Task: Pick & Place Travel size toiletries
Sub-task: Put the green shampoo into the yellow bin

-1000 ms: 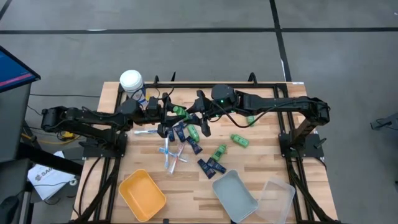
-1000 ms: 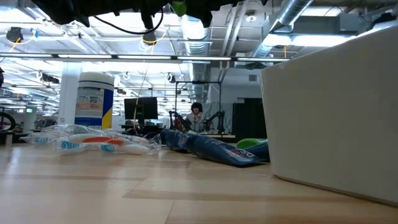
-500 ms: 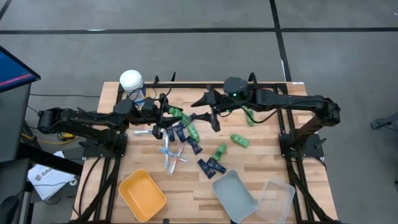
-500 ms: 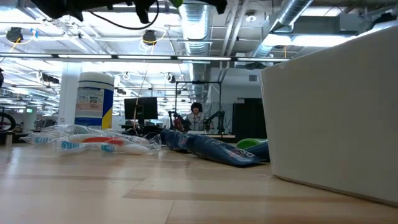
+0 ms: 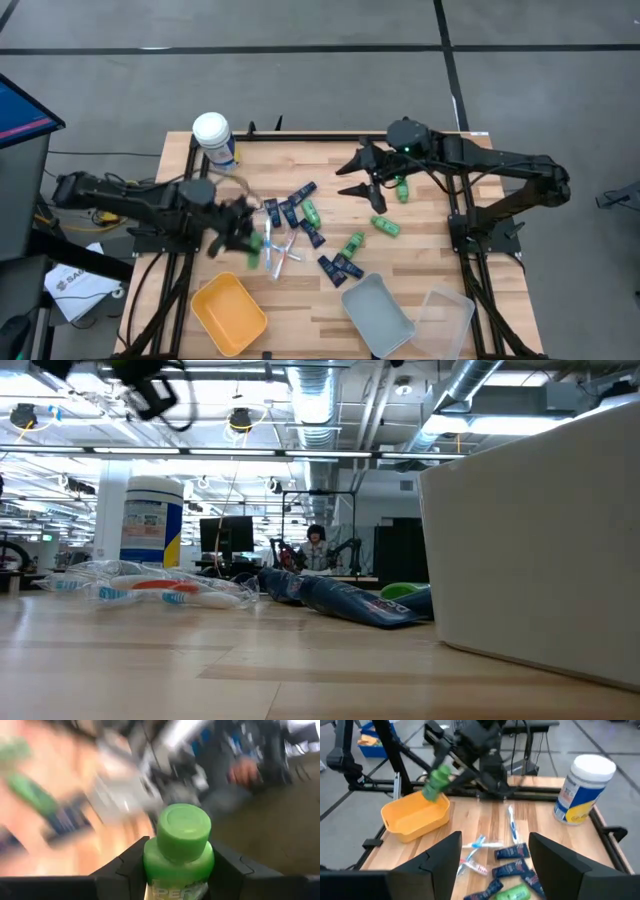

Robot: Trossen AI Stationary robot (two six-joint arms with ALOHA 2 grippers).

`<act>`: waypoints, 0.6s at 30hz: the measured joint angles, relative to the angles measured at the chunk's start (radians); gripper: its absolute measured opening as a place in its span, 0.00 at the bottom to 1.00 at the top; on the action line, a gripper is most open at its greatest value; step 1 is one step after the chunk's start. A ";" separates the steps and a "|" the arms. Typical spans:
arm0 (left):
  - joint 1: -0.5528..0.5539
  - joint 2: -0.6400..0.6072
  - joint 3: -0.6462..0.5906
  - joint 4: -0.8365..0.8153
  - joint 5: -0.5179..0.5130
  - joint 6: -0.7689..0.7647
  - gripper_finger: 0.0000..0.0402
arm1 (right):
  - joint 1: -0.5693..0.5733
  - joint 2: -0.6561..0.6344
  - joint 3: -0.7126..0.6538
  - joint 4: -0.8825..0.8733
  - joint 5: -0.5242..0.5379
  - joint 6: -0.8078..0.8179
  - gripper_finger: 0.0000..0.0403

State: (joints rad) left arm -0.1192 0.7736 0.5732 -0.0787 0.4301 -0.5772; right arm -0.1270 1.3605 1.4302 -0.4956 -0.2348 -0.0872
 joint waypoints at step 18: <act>-0.560 0.392 0.000 -0.180 -0.146 -0.320 0.39 | 0.001 0.002 0.000 -0.024 0.000 0.009 0.53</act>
State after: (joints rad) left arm -0.6789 1.1654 0.5728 -0.2586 0.2845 -0.8976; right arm -0.1265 1.3621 1.4300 -0.5198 -0.2348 -0.0778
